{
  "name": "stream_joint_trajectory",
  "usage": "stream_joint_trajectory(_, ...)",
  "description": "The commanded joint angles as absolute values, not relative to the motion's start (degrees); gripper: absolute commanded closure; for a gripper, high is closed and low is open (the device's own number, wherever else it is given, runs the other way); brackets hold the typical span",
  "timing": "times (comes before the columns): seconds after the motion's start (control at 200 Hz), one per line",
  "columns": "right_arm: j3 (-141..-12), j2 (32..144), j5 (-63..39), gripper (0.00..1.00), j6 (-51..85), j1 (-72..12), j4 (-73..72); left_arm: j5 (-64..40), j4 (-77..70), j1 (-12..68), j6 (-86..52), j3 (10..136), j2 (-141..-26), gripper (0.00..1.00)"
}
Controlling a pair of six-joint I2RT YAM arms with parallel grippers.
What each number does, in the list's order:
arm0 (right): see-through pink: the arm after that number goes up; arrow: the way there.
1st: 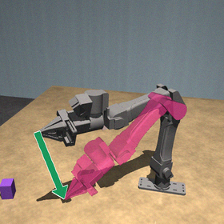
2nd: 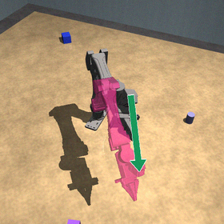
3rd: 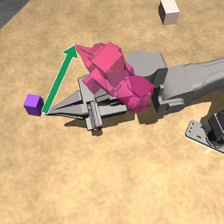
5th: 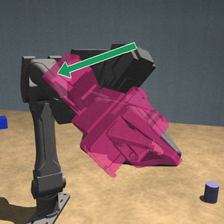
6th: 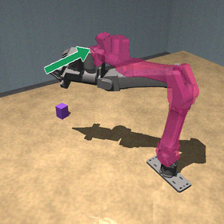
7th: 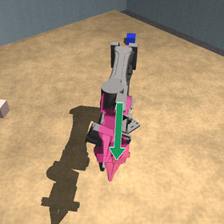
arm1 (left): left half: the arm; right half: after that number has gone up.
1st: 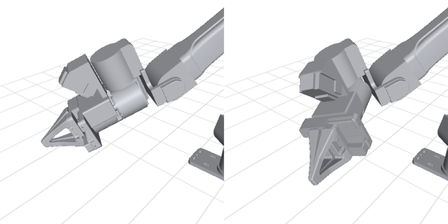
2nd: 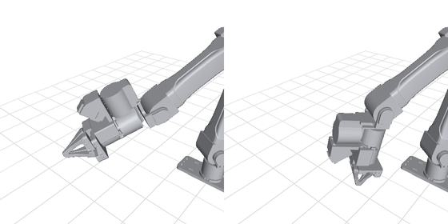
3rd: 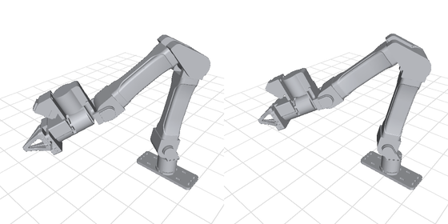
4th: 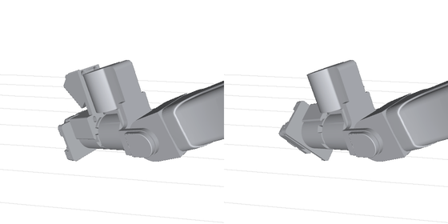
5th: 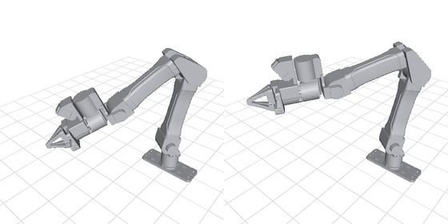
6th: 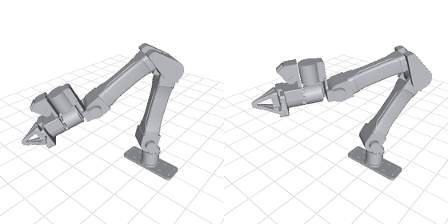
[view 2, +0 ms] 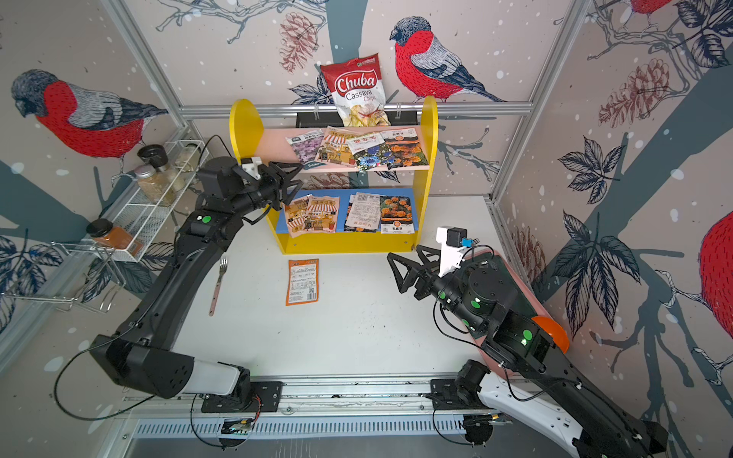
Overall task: Take the seed bag off the shelf
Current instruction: Pick up the seed packet from the shelf.
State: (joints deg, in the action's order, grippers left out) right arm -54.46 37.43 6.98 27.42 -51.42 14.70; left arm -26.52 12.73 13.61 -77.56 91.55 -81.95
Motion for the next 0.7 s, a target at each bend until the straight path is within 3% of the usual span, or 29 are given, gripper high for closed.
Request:
stream_joint_trajectory(0.0, -54.5, 37.1, 6.7, 0.00, 28.2, -51.5, 12.7, -24.0, 10.7, 13.8, -77.4, 92.6, -82.3, 0.45)
stream_joint_trajectory(0.46, -54.6, 36.4, 7.4, 0.00, 27.9, -51.5, 13.5, -21.1, 10.8, 15.6, -76.9, 95.4, -85.5, 0.46)
stream_joint_trajectory(0.695, -54.6, 36.1, 7.9, 0.00, 27.7, -51.5, 14.1, -20.1, 10.8, 16.1, -76.8, 97.3, -87.2, 0.51)
